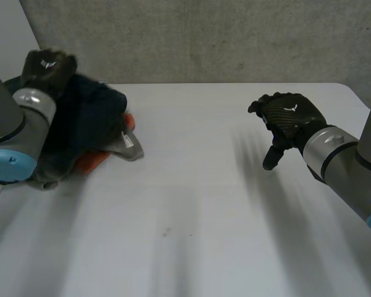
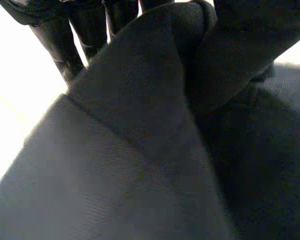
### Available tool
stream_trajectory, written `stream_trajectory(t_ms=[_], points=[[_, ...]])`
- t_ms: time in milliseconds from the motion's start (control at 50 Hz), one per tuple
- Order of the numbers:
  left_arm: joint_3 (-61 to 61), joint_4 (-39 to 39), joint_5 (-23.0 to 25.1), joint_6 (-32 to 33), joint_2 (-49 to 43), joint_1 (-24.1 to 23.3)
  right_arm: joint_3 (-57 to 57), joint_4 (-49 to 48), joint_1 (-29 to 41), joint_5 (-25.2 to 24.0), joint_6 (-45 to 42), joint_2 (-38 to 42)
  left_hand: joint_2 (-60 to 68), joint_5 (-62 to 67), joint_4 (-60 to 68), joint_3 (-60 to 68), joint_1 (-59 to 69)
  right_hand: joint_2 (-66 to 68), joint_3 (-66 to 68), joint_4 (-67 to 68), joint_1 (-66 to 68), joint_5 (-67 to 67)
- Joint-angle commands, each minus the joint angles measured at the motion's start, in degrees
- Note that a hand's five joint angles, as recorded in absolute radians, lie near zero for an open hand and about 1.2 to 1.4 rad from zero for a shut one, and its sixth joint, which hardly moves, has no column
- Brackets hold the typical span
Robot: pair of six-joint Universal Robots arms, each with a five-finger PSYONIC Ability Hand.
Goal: Fold the laundry.
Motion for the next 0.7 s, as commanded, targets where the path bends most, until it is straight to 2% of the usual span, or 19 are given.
stream_trajectory(t_ms=[20,100,120,160,180,200,300,400,560,620,700], points=[[-3.47,-0.36,0.31,-11.1,5.8,-16.17,-0.98,0.08,-0.21,0.36,0.01,-0.72,11.84,14.22,11.15,13.83,17.53,-2.78,-2.24,-3.31,-1.38,-3.64],[-2.34,0.34,0.48,-12.7,0.28,-25.85,-1.51,0.08,-0.64,0.45,0.01,-1.07,11.84,14.22,11.15,13.83,17.53,-2.78,-2.24,-3.31,-1.38,-3.64],[-1.63,0.35,0.4,-12.7,-1.05,-26.75,-1.6,0.17,-0.82,0.45,0.01,-1.07,8.7,11.07,8.01,10.69,14.39,-2.78,-2.24,-3.31,-1.38,-3.64],[0.47,-0.09,0.22,-12.88,-3.95,-28.16,-1.6,0.17,-1.43,0.45,0.01,-1.07,-22.96,-20.58,-23.64,-20.97,-17.26,-2.78,-2.24,-3.31,-1.38,-3.64],[2.14,-0.62,0.05,-13.05,-6.23,-28.69,-1.6,0.17,-1.52,0.45,0.01,-1.07,-54.93,-52.56,-55.62,-52.94,-49.24,-2.78,-2.24,-3.31,-1.38,-3.64],[2.76,-0.88,0.04,-13.05,-7.21,-29.04,-1.6,0.17,-1.61,0.45,0.01,-1.07,-58.16,-55.78,-58.85,-56.17,-52.47,-2.78,-2.24,-3.31,-1.38,-3.64],[2.77,-1.85,0.31,-13.23,-7.14,-29.66,-1.51,0.08,-1.7,0.36,0.01,-0.99,-57.95,-55.57,-58.63,-55.96,-52.25,-2.78,-2.24,-3.31,-1.38,-3.64],[0.58,-2.29,0.13,-12.97,-1.17,-27.47,-1.68,0.26,-1.79,-0.34,-0.08,-0.99,-57.95,-55.57,-58.63,-55.96,-52.25,-2.78,-2.24,-3.31,-1.38,-3.64],[-6.1,-2.29,0.66,-11.91,9.64,-15.09,-1.6,1.22,-1.08,-0.52,-2.53,-0.99,-58.12,-55.74,-58.8,-56.13,-52.42,-2.78,-2.24,-3.31,-1.38,-3.64],[-6.81,-2.38,0.83,-10.95,10.1,-11.92,-0.72,3.67,-1.0,-1.04,-3.85,-0.99,-58.12,-55.74,-58.8,-56.13,-52.42,-2.78,-2.24,-3.31,-1.38,-3.64],[-8.04,-3.08,2.41,-6.04,8.87,-5.07,1.56,7.81,-0.56,-1.13,-3.68,-0.99,-58.12,-55.74,-58.8,-56.13,-52.42,-2.78,-2.24,-3.31,-1.38,-3.64]])
